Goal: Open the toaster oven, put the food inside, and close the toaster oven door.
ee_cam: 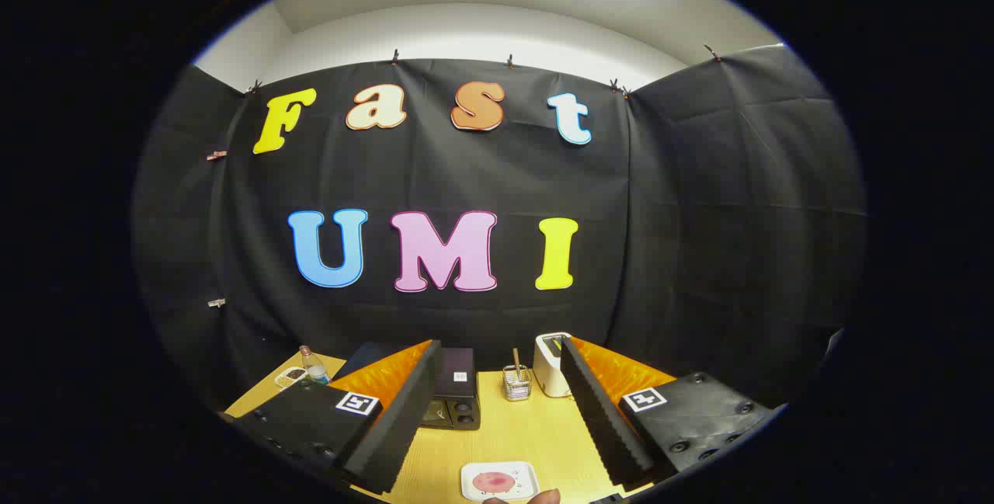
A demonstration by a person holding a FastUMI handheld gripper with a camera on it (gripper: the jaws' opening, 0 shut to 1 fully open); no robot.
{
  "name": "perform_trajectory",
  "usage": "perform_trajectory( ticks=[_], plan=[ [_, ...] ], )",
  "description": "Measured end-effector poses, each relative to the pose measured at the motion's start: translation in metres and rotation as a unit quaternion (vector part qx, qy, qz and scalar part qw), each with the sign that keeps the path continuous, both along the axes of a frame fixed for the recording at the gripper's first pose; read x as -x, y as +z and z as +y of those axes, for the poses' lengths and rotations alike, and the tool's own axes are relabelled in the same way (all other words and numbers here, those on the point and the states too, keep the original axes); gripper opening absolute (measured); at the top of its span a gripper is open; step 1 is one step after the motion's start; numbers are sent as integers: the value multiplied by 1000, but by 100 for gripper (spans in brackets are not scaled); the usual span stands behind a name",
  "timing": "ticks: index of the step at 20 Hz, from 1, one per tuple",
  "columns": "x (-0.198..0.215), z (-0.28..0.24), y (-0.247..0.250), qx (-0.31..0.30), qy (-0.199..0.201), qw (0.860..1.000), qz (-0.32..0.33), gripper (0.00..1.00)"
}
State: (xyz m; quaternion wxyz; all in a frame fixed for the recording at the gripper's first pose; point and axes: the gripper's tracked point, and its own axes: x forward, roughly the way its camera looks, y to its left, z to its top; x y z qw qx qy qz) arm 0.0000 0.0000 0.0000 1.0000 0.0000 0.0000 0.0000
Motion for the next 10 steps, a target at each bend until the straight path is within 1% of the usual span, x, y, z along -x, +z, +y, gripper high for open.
perform_trajectory(
  ticks=[10],
  plan=[
    [0, 11, 4, -3, 5, 1000, -8, 98]
  ],
)
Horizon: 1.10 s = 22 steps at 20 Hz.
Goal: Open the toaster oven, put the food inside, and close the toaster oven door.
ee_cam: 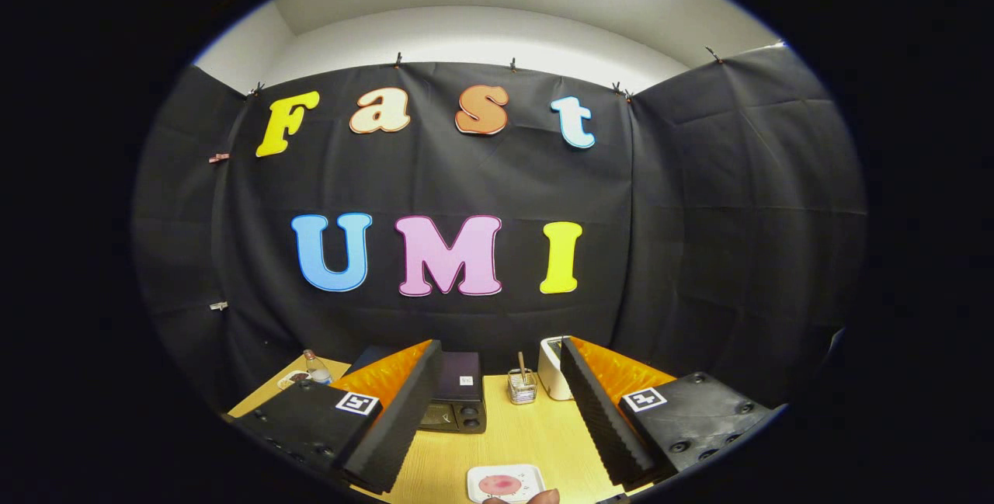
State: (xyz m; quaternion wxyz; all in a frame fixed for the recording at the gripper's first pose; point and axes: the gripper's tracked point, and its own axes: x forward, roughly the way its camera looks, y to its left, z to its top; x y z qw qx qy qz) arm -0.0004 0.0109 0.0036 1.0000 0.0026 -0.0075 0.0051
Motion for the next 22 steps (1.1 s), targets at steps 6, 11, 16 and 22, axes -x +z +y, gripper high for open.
perform_trajectory(
  ticks=[6, 11, 16, 22],
  plan=[
    [3, 3, 1, 4, -2, 1000, -2, 98],
    [-5, 26, -16, 5, 14, 1000, 10, 98],
    [-35, 82, -57, -8, 48, 998, 37, 98],
    [-83, 161, -135, -23, 83, 993, 80, 98]
  ],
)
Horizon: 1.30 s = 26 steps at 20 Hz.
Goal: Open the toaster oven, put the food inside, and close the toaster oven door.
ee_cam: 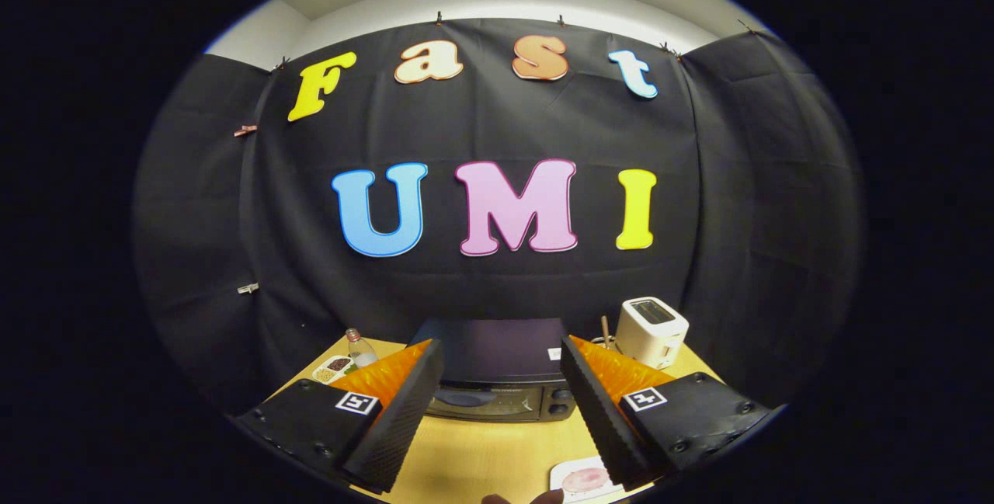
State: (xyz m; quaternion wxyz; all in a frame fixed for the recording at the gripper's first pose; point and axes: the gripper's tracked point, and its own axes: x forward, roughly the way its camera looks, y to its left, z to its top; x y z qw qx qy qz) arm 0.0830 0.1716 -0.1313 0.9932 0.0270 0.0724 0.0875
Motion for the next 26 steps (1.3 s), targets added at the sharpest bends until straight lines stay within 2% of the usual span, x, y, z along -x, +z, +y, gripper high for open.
perform_trajectory(
  ticks=[10, 15, 17, 22, 26],
  plan=[
    [-91, 68, -149, 32, 21, 995, 87, 99],
    [-120, 67, -190, 43, -4, 992, 122, 98],
    [-123, 68, -201, 57, -3, 990, 129, 98],
    [-129, 66, -206, 44, -21, 991, 124, 99],
    [-103, 64, -209, 43, -24, 991, 127, 99]
  ],
)
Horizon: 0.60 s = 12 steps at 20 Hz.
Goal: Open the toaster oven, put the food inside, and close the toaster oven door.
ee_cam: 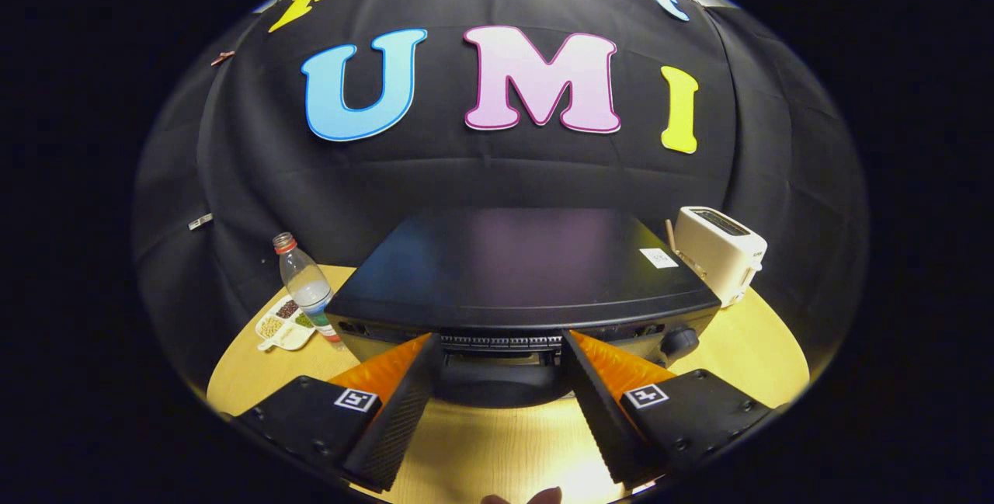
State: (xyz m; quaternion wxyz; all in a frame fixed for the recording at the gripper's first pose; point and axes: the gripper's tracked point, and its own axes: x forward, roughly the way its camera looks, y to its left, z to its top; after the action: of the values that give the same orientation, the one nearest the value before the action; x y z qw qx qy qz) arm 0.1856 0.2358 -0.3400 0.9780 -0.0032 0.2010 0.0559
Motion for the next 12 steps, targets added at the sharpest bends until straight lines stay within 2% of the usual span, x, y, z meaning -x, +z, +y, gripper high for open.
perform_trajectory(
  ticks=[6, 12],
  plan=[
    [64, -9, -39, -6, -1, 1000, 23, 99],
    [108, -20, -103, 20, 2, 994, 103, 99]
  ],
)
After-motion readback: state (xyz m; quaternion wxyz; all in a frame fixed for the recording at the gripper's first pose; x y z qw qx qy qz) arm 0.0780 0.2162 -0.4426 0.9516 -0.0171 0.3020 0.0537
